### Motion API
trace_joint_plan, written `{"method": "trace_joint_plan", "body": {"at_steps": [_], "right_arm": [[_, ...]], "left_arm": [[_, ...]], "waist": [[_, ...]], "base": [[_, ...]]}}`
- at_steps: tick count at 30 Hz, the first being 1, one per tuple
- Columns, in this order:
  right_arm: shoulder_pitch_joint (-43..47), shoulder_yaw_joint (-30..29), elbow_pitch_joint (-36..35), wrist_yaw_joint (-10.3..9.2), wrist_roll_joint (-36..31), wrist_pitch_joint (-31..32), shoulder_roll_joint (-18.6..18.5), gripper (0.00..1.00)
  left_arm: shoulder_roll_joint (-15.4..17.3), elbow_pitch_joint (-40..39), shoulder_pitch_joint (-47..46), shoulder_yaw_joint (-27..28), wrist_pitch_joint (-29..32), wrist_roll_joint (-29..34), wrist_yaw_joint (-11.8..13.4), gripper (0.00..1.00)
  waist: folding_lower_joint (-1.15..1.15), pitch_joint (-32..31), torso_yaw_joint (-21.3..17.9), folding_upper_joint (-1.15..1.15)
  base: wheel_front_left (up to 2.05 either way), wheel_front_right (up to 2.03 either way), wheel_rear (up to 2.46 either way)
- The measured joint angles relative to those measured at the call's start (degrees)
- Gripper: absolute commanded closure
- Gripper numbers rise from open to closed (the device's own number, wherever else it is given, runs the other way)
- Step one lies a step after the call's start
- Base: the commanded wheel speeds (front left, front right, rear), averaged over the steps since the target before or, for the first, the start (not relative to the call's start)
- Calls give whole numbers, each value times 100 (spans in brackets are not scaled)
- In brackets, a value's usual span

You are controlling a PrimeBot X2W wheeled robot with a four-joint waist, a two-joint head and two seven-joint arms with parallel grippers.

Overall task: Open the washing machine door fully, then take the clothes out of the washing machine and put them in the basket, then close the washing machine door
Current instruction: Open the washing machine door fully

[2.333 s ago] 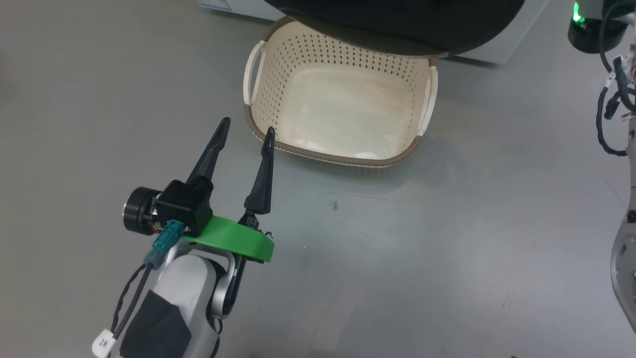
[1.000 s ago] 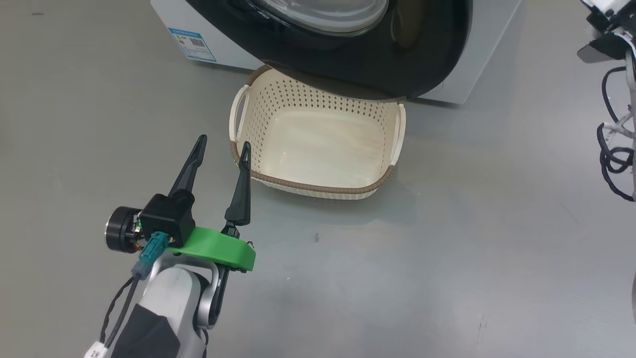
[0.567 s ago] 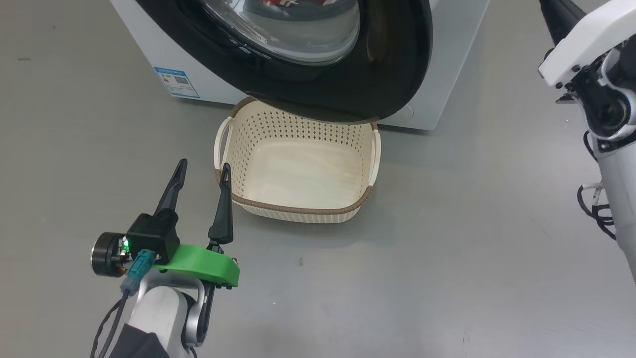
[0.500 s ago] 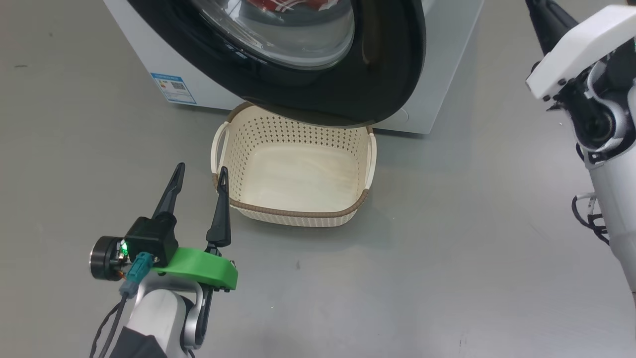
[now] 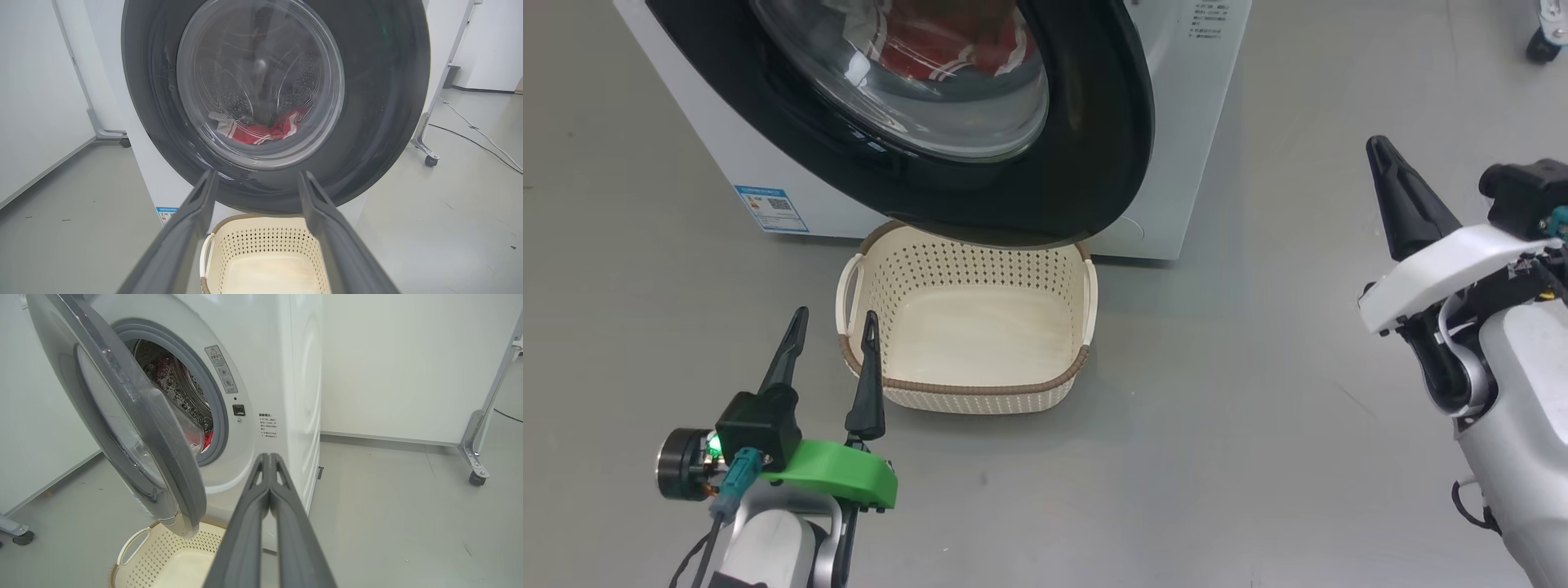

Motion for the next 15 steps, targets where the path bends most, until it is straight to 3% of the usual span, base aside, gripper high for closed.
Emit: {"method": "trace_joint_plan", "body": {"at_steps": [9, 10, 11, 12, 15], "right_arm": [[776, -119, -12, -85, -104, -855, 152, 99], [859, -146, -10, -108, -104, -935, 171, 73], [929, -156, -10, -111, -107, -1004, 179, 6], [985, -155, -11, -111, -122, -1071, 178, 0], [1110, -126, -16, -163, -263, -1093, 190, 0]], "left_arm": [[5, -25, 169, 45, 0, 43, -2, 0], [5, -36, 170, 58, 0, 51, -2, 0], [5, -55, 170, 79, 0, 78, -2, 0], [5, -74, 170, 104, 1, 92, -2, 0], [5, -114, 177, 153, 1, 93, -2, 0]], "waist": [[0, -180, -188, 0], [0, -187, -199, 0], [0, -192, -208, 0], [0, -195, -215, 0], [0, -197, -229, 0]], "base": [[0, 0, 0], [0, 0, 0], [0, 0, 0], [0, 0, 0], [0, 0, 0]]}}
